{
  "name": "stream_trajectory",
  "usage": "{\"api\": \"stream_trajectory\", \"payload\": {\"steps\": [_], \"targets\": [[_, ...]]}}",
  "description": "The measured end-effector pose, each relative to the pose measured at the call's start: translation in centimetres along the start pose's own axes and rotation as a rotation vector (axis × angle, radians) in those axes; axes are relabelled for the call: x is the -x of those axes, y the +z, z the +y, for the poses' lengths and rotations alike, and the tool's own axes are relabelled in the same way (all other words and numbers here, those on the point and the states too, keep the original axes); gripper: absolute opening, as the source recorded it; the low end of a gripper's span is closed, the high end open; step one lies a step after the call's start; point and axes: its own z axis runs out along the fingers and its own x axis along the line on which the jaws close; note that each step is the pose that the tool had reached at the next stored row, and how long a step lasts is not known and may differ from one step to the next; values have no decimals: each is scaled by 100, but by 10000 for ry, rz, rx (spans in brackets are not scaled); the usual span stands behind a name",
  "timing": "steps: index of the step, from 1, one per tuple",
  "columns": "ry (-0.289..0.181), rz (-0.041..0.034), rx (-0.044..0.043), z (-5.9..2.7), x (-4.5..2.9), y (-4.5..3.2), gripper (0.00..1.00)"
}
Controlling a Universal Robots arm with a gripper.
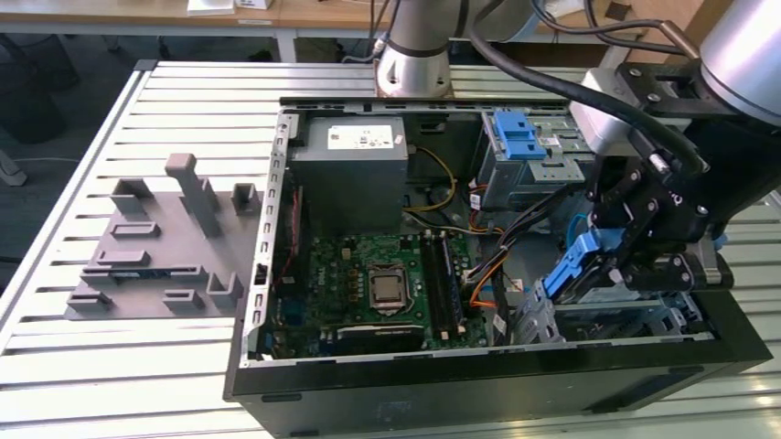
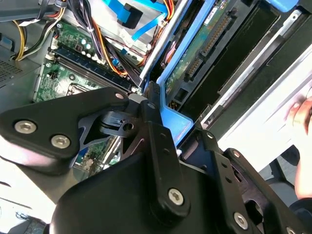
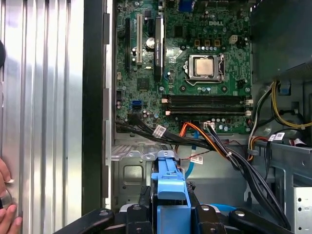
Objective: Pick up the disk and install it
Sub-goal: 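Insert the disk into the insertion slot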
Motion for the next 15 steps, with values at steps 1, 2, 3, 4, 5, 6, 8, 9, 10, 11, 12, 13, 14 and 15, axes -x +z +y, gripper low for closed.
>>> {"api": "stream_trajectory", "payload": {"steps": [1, 2, 3, 4, 5, 6, 8, 9, 10, 11, 12, 13, 14, 15], "targets": [[0, 0, 0, 0, 0, 5, 37], [0, 1, 0, 0, 0, 10, 37], [0, 1, 0, -1, -1, 15, 37], [0, 0, 0, -2, -2, 59, 37], [0, 0, 0, -2, -3, 65, 37], [0, 0, -1, -3, -3, 70, 37], [0, 1, 0, -3, -3, 79, 38], [0, 1, 0, -3, -3, 82, 44], [0, 1, 0, -3, -3, 86, 44], [0, 1, 0, -3, -3, 89, 44], [0, 1, 0, -4, -3, 93, 44], [0, 1, 0, -4, -4, 97, 43], [0, 1, 0, -4, -4, 99, 36], [0, 2, 0, -4, -4, 102, 36]]}}
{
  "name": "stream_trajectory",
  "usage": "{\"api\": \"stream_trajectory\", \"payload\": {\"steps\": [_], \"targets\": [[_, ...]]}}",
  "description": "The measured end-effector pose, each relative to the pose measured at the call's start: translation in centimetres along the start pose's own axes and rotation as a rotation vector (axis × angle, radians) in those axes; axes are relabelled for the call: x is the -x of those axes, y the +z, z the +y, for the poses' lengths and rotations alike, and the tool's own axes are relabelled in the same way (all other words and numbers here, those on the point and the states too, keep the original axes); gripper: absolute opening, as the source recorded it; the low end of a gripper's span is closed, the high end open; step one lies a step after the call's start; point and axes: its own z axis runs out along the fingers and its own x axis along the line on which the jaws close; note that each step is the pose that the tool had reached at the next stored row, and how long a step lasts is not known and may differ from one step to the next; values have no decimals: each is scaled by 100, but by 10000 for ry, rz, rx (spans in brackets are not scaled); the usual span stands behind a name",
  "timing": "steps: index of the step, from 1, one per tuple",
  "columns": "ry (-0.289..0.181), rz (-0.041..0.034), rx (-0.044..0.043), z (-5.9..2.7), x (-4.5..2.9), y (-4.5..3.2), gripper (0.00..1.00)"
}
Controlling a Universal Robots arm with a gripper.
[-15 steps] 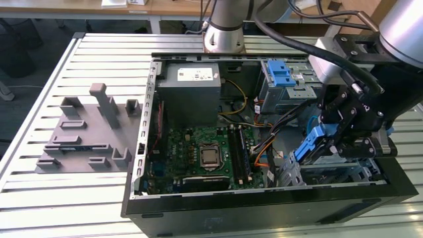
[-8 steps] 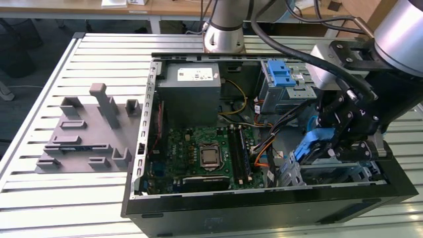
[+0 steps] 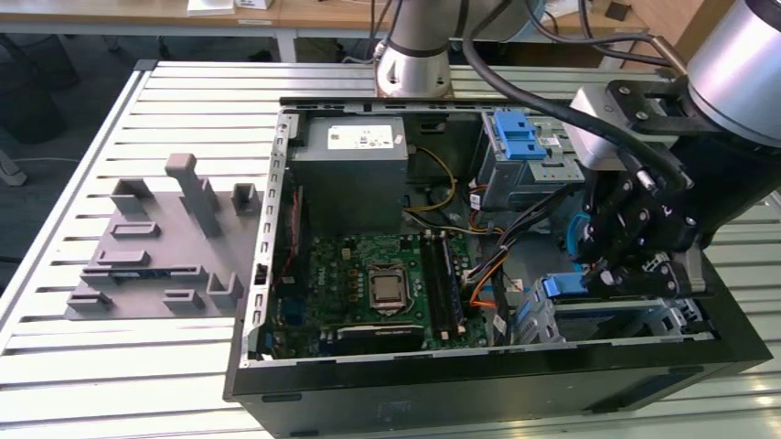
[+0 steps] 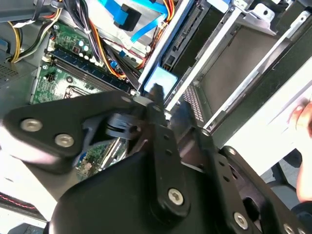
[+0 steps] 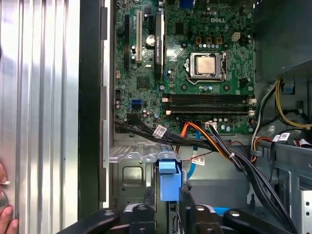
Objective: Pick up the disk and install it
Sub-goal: 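Insert the disk into the insertion slot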
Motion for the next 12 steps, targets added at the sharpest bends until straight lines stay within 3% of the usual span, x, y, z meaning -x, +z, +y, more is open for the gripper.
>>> {"api": "stream_trajectory", "payload": {"steps": [2, 7, 12], "targets": [[0, -1, 0, 0, 0, 7, 25], [0, -1, 0, -1, -1, 28, 11], [-35, 0, 2, -2, -2, 67, 11]]}}
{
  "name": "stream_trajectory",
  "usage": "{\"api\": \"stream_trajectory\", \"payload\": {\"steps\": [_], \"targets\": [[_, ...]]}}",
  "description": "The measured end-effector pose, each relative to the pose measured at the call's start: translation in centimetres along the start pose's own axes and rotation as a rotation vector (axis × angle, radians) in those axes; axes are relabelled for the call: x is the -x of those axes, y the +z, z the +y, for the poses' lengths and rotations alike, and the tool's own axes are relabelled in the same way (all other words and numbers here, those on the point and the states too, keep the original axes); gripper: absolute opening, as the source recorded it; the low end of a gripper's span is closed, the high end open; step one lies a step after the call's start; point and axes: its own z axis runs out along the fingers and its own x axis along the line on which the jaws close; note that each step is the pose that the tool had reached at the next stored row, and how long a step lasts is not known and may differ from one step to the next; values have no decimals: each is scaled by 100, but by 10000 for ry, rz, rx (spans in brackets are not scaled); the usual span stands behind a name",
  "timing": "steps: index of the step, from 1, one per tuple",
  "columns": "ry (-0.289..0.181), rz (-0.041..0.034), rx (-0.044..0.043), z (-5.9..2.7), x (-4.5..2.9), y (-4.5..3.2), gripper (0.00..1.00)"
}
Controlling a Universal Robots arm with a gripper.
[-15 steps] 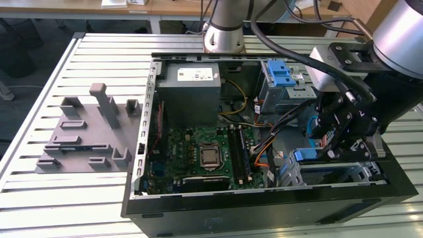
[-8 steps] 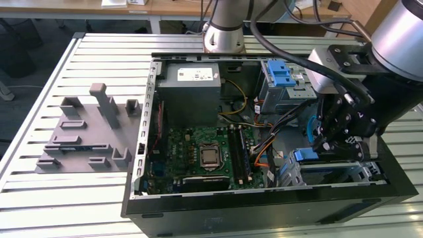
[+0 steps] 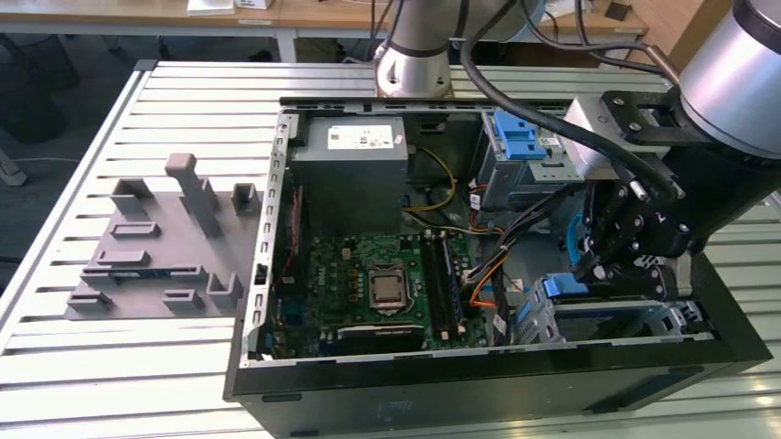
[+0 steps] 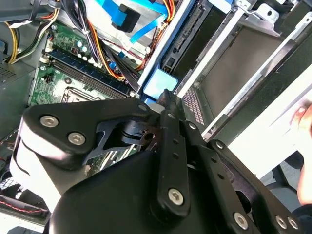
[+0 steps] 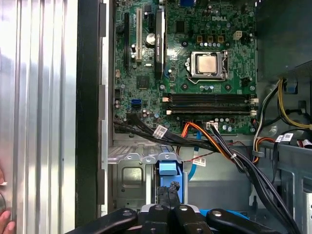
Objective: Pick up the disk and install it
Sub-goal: 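Insert the disk into the insertion slot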
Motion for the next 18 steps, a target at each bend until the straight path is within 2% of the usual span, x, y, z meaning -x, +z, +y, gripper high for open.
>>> {"api": "stream_trajectory", "payload": {"steps": [18], "targets": [[-16, 0, -8, -4, -4, 118, 11]]}}
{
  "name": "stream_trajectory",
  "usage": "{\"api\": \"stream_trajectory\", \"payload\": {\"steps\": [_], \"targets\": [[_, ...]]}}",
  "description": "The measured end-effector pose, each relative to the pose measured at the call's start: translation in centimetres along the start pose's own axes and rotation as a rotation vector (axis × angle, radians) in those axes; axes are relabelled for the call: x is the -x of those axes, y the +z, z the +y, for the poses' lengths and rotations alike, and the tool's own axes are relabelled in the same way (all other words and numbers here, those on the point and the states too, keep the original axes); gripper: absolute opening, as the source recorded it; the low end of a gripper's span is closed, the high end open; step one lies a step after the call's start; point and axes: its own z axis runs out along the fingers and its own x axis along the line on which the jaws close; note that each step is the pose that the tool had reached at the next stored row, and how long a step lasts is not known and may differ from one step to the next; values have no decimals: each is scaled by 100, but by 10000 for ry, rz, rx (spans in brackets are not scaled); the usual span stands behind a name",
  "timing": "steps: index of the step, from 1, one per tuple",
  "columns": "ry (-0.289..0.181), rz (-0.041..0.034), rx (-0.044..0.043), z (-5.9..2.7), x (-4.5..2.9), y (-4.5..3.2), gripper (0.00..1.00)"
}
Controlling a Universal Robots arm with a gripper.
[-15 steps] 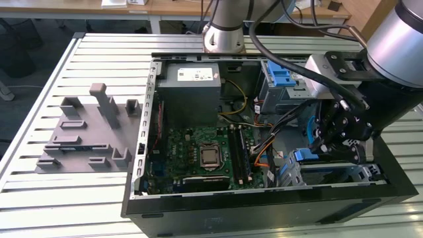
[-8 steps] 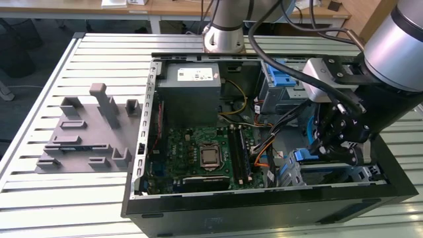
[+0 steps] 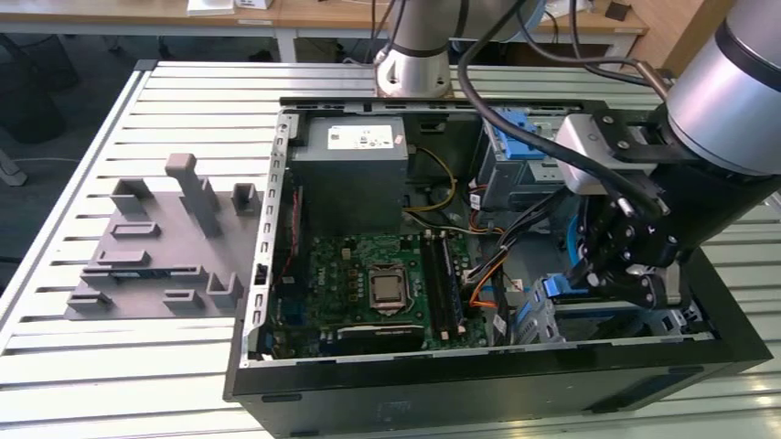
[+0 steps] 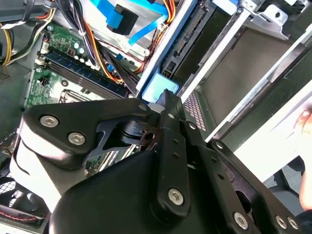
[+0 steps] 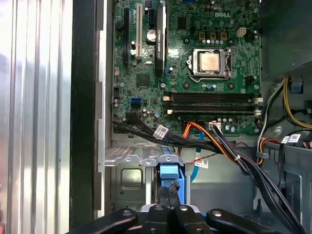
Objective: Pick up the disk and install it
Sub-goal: 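Insert the disk into the insertion slot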
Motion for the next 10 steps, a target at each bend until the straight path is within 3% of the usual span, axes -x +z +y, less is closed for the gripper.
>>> {"api": "stream_trajectory", "payload": {"steps": [10], "targets": [[-1, 0, 0, -2, -2, 57, 11]]}}
